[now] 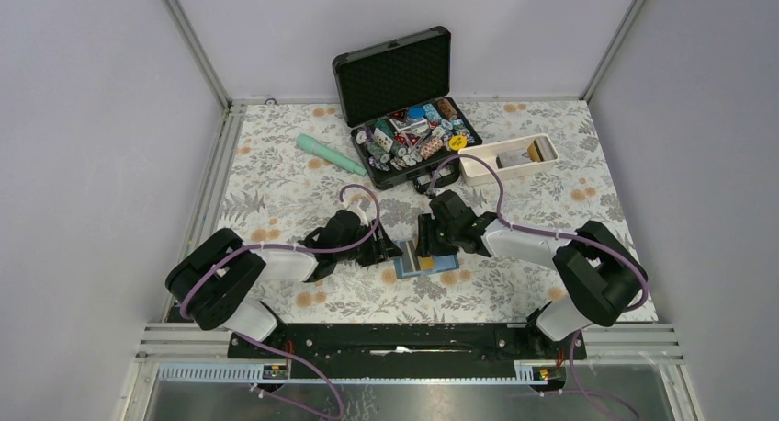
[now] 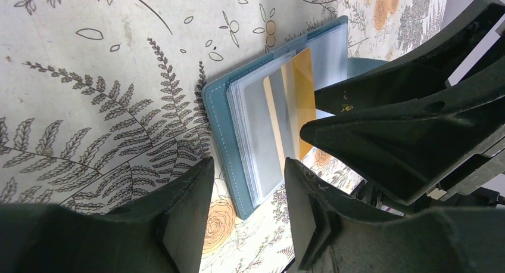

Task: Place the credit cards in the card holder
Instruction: Insert the credit card into the card holder.

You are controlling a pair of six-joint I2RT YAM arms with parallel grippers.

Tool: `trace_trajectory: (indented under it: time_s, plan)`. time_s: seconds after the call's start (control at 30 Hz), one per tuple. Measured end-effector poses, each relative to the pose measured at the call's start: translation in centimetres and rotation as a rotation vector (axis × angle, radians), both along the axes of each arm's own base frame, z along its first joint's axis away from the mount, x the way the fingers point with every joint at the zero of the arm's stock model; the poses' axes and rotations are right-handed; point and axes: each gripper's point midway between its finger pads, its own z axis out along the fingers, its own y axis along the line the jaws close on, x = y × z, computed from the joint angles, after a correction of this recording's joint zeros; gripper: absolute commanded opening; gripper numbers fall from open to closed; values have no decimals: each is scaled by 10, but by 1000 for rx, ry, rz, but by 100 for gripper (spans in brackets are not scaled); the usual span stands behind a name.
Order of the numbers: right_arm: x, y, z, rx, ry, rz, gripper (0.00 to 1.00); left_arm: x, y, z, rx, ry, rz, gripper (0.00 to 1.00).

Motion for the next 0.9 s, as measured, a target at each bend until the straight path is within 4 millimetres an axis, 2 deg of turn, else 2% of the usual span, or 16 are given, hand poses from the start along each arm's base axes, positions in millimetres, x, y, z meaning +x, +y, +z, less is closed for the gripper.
trace_trajectory:
  time_s: [0.9]
  plan:
    - [-6,12,1,68,44,-4,44,-6,-5,0,11,9,-22,49]
